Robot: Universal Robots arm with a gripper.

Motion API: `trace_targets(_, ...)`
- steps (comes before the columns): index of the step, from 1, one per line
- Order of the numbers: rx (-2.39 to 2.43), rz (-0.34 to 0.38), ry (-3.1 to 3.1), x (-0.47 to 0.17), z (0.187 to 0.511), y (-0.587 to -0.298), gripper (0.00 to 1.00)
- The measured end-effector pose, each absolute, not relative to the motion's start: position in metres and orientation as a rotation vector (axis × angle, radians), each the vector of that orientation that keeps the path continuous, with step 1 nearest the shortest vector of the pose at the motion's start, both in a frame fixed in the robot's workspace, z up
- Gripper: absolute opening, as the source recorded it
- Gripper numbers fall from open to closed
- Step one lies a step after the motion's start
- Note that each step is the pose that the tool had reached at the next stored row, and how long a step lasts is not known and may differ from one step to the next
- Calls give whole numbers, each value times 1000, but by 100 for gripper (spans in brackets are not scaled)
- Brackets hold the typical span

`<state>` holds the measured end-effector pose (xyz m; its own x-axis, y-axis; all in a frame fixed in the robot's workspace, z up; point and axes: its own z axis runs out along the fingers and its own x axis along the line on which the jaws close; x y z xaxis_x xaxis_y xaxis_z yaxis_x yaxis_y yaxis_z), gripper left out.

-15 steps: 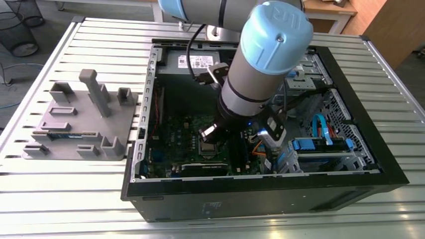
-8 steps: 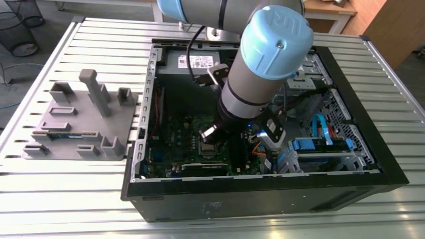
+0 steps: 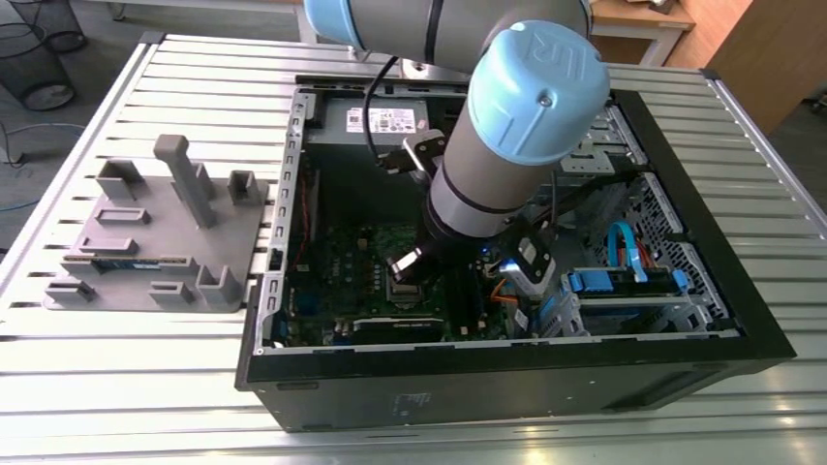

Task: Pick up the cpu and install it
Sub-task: 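Install the first cpu locking lever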

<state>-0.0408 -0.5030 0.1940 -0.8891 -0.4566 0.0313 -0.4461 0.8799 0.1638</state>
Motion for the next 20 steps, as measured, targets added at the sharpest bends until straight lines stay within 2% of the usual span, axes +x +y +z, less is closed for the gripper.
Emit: trace_targets(20, 717, -244, -2979, -41, 192, -505, 11)
